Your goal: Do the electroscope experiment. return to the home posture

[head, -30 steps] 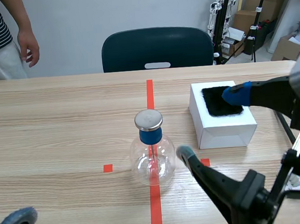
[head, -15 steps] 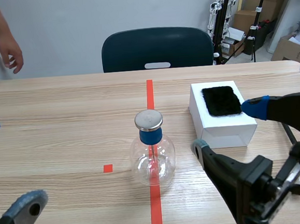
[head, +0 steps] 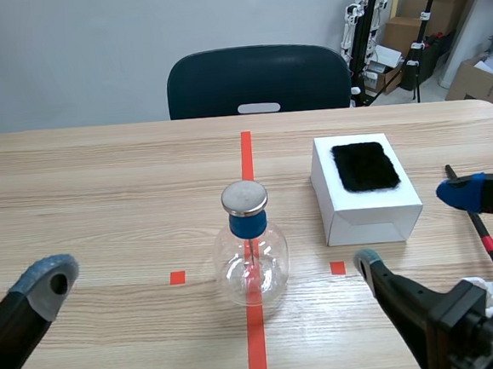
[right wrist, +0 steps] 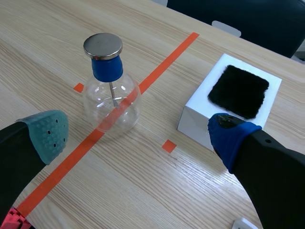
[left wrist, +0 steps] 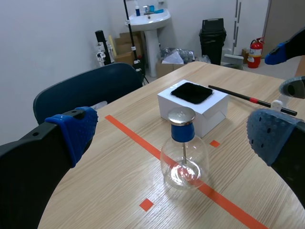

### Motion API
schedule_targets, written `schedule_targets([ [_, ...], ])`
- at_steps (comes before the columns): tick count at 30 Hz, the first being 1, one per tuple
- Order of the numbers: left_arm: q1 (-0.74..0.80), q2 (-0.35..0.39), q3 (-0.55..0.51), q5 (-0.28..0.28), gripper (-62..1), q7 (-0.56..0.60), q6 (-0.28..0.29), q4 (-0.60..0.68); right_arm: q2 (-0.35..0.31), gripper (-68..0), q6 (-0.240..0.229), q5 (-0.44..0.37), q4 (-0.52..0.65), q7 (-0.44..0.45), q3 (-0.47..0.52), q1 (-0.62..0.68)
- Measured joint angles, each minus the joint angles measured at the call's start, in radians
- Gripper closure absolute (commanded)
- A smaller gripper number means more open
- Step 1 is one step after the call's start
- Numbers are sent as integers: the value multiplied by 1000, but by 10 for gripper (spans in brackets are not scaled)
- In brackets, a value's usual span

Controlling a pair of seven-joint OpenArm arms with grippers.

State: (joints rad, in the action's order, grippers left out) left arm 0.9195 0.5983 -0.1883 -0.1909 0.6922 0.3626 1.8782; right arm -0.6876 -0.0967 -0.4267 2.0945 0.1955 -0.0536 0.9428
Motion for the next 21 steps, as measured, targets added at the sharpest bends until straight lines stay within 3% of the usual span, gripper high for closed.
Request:
schedule_targets([
  [5,0,0,0,0,-623,11,0,0,0,-598,0,0,0,-64,0,0],
  [21,0,0,0,0,-623,11,0,0,0,-598,0,0,0,-44,0,-3],
])
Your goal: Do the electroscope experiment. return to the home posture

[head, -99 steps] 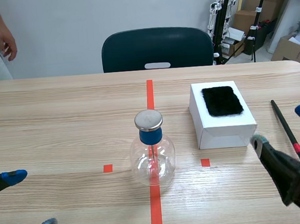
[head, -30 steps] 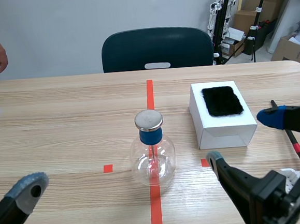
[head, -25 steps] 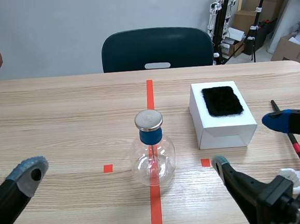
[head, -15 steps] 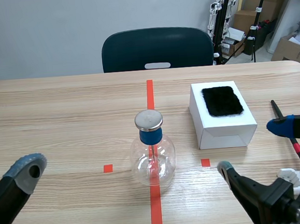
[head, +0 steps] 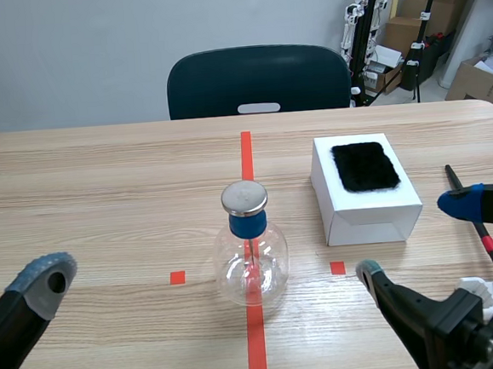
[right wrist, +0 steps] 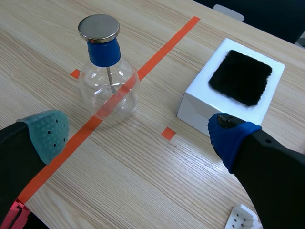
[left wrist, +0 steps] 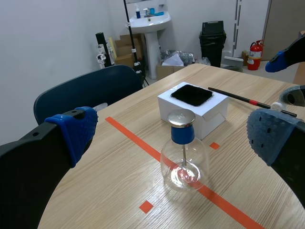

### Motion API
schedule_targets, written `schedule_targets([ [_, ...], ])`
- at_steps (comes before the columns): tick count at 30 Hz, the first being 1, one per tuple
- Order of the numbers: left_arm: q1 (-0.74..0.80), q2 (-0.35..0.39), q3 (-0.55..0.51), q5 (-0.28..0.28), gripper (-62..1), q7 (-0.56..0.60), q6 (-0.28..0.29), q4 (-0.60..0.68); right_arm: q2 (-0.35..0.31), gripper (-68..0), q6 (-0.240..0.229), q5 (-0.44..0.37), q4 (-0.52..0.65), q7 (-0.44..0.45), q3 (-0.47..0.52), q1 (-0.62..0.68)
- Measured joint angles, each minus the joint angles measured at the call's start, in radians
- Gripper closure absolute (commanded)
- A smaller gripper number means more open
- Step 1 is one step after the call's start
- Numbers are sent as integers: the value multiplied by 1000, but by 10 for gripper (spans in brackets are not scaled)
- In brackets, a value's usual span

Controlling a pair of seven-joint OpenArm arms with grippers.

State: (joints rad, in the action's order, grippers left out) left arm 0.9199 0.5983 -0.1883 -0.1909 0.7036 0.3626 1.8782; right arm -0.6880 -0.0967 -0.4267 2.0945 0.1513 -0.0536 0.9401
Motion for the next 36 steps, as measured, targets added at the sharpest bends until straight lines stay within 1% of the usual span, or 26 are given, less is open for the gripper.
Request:
schedule_targets([
  [19,0,0,0,0,-623,-1,0,0,0,-598,0,0,0,0,0,0],
  [24,0,0,0,0,-623,-85,0,0,0,-598,0,0,0,0,0,0],
  [36,0,0,0,0,-623,-89,0,0,0,-598,0,0,0,0,0,0],
])
